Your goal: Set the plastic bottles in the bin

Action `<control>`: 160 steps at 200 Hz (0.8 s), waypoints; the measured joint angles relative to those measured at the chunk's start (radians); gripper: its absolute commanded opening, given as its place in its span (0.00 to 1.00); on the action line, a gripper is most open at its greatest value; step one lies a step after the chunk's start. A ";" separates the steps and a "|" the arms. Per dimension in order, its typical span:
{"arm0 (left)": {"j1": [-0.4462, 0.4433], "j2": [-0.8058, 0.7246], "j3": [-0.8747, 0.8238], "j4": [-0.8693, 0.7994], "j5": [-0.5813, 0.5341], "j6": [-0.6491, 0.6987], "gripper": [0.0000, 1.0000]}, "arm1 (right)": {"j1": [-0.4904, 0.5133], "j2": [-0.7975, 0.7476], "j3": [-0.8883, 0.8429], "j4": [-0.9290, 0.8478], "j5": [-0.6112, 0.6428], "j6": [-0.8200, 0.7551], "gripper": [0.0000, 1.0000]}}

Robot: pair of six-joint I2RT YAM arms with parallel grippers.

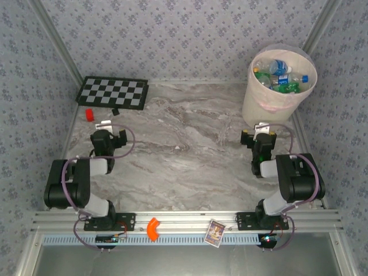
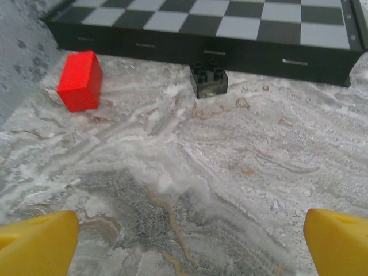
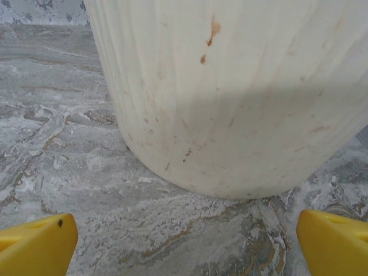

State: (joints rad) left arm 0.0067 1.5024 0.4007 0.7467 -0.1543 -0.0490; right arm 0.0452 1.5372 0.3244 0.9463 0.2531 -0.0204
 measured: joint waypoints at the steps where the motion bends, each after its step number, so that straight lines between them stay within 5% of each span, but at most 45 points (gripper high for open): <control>1: 0.000 0.003 0.000 0.002 0.002 0.001 1.00 | 0.000 0.000 0.000 0.000 0.000 0.000 0.99; 160: 0.000 0.039 0.000 0.021 0.095 0.015 1.00 | -0.002 0.000 0.007 -0.029 0.023 0.002 0.99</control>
State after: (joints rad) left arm 0.0067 1.5410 0.4007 0.7677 -0.0593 -0.0338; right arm 0.0433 1.5372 0.3317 0.9169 0.2760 -0.0189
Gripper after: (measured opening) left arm 0.997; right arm 0.994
